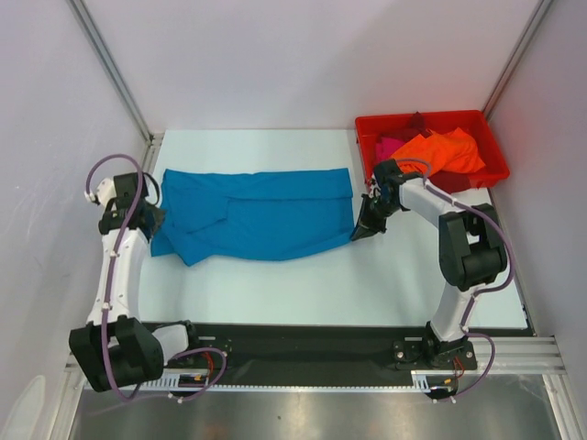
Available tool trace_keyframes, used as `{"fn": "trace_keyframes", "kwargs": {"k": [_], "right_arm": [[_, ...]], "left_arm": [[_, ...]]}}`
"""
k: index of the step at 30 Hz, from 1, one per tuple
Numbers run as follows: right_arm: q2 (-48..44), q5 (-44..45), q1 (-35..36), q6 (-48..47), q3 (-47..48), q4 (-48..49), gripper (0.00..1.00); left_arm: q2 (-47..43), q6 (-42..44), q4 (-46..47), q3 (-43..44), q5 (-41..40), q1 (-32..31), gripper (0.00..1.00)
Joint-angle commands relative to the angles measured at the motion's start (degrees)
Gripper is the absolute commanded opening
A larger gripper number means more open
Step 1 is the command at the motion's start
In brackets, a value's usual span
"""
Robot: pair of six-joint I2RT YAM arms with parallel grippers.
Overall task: Fold and stack the t-shirts
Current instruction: Fold the tshirt
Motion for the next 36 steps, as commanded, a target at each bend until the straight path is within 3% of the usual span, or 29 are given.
{"fn": "trace_keyframes", "kwargs": {"k": [1, 10, 36], "right_arm": [[1.6, 0.4, 0.1, -0.5, 2.8, -3.1, 0.00], [2.3, 0.0, 0.0, 0.0, 4.9, -3.7, 0.00], [10.5, 1.2, -1.7, 1.4, 19.2, -6.3, 0.00]], "left_arm": [[1.5, 3.4, 3.8, 6.0, 0.3, -1.5, 0.01], [8.4, 6.7, 6.3, 13.5, 1.1, -2.3, 0.00], [21.4, 9.3, 11.3, 22.5, 2.0, -3.7, 0.00]]}}
